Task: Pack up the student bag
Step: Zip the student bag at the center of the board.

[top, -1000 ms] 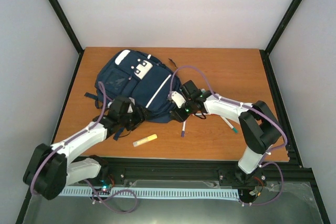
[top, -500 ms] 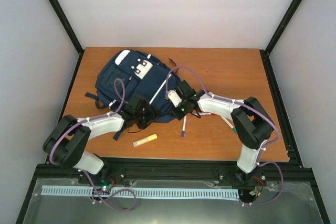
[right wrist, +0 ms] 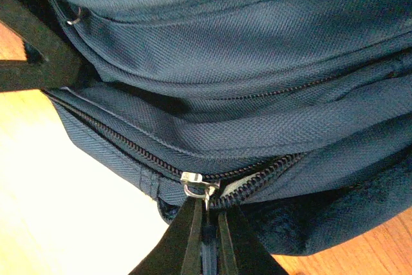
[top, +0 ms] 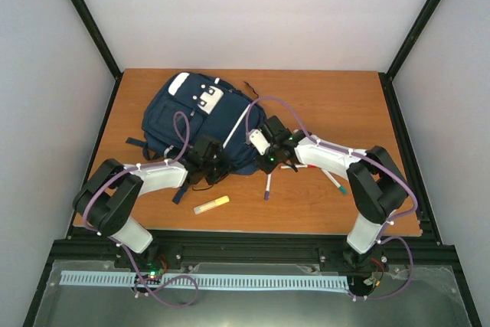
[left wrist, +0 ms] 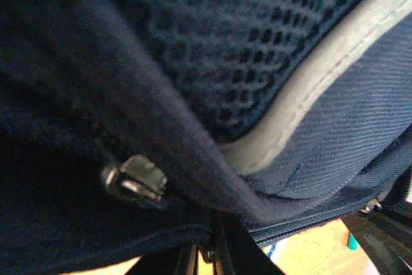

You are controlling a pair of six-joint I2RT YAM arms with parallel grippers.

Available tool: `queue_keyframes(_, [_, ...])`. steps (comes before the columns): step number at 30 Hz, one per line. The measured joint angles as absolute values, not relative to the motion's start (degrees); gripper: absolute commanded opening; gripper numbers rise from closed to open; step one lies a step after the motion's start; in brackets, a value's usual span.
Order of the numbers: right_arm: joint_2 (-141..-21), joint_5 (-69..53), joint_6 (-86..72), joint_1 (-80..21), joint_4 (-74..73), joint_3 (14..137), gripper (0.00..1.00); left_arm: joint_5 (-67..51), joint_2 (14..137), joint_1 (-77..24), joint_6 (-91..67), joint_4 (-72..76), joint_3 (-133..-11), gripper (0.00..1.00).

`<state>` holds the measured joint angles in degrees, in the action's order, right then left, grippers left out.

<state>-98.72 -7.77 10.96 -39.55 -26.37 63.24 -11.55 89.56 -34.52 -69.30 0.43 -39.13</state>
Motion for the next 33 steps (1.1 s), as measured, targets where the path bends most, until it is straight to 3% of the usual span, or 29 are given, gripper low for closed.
queue_keyframes(17, [-98.8, -25.1, 15.6, -37.0, -33.7, 65.1, 0.03, -8.0, 80.9, -34.9, -65.7, -5.6, -35.8, 0.01])
queue_keyframes(21, [-99.5, -25.4, 15.6, -37.1, -32.8, 64.4, 0.05, -7.9, 80.5, -35.0, -65.3, -5.7, -35.2, 0.01])
queue_keyframes(26, [-101.4, -24.2, 15.6, -37.3, -31.5, 64.4, 0.17, -7.5, 80.5, -35.1, -64.7, -6.1, -35.1, 0.01])
queue_keyframes(33, [-103.4, -23.6, 15.4, -37.4, -30.6, 64.4, 0.14, -7.1, 80.5, -35.1, -64.2, -6.2, -34.9, 0.01])
